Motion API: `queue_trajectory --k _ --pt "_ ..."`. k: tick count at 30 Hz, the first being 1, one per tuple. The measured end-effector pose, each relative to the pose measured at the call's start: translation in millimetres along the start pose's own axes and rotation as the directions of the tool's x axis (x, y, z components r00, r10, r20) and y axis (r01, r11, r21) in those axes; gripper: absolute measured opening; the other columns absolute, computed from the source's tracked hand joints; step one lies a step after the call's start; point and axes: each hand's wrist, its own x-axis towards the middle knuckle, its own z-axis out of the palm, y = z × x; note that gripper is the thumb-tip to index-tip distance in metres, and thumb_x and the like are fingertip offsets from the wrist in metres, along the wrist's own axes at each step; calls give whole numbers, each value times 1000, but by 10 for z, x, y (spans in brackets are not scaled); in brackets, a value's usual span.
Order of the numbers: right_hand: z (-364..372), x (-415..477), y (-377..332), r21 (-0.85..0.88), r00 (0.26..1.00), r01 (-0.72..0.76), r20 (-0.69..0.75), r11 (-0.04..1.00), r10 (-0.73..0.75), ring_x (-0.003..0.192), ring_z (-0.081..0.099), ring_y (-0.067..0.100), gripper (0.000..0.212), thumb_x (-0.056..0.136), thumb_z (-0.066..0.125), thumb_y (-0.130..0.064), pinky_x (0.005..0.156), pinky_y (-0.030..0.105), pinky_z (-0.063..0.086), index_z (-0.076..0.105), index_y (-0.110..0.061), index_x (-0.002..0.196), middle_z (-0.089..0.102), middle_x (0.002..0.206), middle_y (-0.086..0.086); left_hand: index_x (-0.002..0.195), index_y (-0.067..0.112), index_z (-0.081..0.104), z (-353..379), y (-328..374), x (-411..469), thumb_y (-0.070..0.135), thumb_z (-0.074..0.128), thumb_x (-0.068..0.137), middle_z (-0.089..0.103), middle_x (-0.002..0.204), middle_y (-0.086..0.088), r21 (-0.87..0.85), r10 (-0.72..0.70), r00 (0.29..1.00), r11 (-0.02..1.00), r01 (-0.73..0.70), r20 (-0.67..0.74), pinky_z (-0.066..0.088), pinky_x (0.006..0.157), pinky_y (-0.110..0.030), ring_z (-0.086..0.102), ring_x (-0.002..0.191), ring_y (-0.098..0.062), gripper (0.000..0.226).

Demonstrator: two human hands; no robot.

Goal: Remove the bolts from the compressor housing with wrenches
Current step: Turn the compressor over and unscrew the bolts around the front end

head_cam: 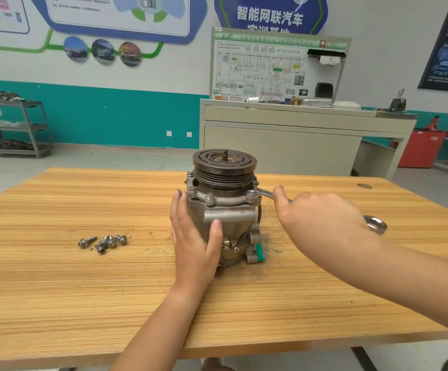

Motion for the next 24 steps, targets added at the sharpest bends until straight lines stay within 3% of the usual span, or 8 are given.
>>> queue_trajectory --k 3,7,10,12,14,16,18,24 --pt "7 -15 -67 -48 999 32 -24 998 -33 58 38 21 64 89 39 3 36 27 22 5 2 143 57 96 11 133 49 6 -12 8 -3 50 39 83 9 148 15 -7 2 1000 1000 -2 4 23 115 -41 17 143 -12 60" --pt "172 126 261 -14 983 97 -158 995 -98 48 36 13 46 97 29 -24 38 23 25 21 -21 142 39 59 -6 135 45 6 8 -2 -4 50 38 83 10 148 14 -7 4 1000 1000 -4 7 18 113 -28 11 141 1 61" --pt "357 316 572 -48 958 183 -216 982 -189 57 42 15 48 96 24 -30 42 22 27 16 -37 143 56 71 -7 134 47 7 10 0 -2 50 39 82 9 148 13 -24 2 1000 1000 -2 0 21 111 -29 14 141 -6 61" --pt "504 473 664 -97 924 248 -276 964 -266 60 50 16 50 98 28 -21 46 23 35 16 -34 145 62 85 -4 133 50 7 7 8 1 49 40 81 9 148 14 -36 -7 1000 999 7 -6 26 112 -37 20 142 -15 61" --pt "608 624 705 -59 860 317 -403 947 -313 59 59 21 50 92 48 -4 46 25 44 40 -22 138 67 84 2 132 51 6 -1 14 3 50 42 80 9 148 15 -40 -11 1000 999 10 -10 29 111 -40 21 141 -16 63" --pt "692 763 662 36 771 359 -575 933 -274 53 64 27 39 73 70 10 42 31 50 67 -6 108 70 73 11 132 52 6 -7 17 5 50 42 80 9 148 14 -41 -13 1000 999 13 -12 30 110 -38 22 141 -16 63" --pt "730 894 548 73 706 375 -668 924 -234 57 67 29 25 66 75 10 46 35 54 71 -1 89 70 71 13 132 50 7 -10 21 0 51 42 79 11 148 12 -42 -21 1000 999 21 -9 29 110 -35 22 141 -16 63" --pt "709 884 441 251 723 318 -688 914 -63 69 69 31 13 77 67 4 51 39 56 70 3 89 71 77 15 133 48 6 -13 17 -11 51 41 80 12 148 9 -42 -23 1000 999 24 4 26 109 -29 22 141 -15 64"
